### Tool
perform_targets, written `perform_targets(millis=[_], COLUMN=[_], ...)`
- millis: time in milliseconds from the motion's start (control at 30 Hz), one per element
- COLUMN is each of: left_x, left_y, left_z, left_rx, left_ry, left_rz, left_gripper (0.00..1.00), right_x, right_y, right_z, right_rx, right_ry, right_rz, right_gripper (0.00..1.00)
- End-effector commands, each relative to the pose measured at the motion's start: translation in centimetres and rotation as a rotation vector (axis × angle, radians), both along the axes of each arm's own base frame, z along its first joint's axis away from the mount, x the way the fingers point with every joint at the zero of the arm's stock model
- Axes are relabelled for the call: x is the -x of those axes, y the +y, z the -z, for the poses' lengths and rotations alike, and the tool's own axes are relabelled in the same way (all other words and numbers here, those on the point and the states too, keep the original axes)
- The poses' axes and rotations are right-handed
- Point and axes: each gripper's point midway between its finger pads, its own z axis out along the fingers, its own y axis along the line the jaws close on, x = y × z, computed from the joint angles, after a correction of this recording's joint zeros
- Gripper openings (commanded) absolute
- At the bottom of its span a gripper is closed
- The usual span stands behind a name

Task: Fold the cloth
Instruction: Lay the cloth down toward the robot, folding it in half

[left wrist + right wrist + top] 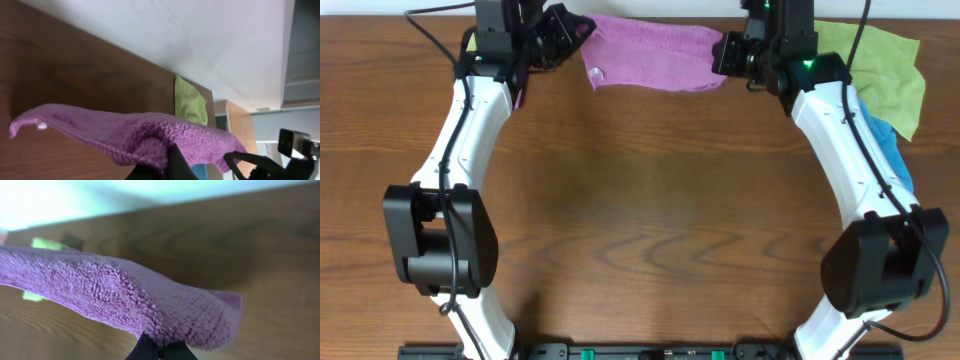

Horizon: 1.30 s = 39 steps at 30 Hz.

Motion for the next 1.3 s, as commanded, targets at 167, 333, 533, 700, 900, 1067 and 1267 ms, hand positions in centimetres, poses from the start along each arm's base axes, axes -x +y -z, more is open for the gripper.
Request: perform_targets(millis=[167,333,533,700,900,1067,1267], left_x=[5.3,10.2,13.9,16.5,21.0,23.5,28.1], left_y=[0.3,1.7,2.7,2.8,2.4,2.2,1.9], left_z=[3.8,8.0,10.0,12.3,16.8,17.8,18.9], left_rx=[-0.104,-0.267,-0.377,-0.381,-0.375,-0.37,-0.381], left_ry=[0.17,0.349,0.48,0.577,0.709,0.741,0.774], left_rz=[0.162,0.242,0.304,0.336,0.379,0.376,0.378], left_gripper=[0.06,0.06,0.06,0.06,0.06,0.06,0.06], right_x=[5.1,9.3,12.6,15.3,17.5,19.9,23.9], right_y=[-1.7,-2.0,-1.9,-1.7,-1.9,-2.4,-3.2], right_z=[2.9,5.3,8.4,11.5,13.3,14.4,16.6], right_rx=[0.135,0.18,0.211,0.214,0.205,0.204,0.195], right_ry=[0.206,0.384,0.511,0.603,0.634,0.657,0.727], right_rz=[-0.066,-0.115,-0.16,-0.185,-0.195,-0.186,-0.148], right_gripper=[0.01,0.01,0.02,0.02,0.01,0.02,0.02])
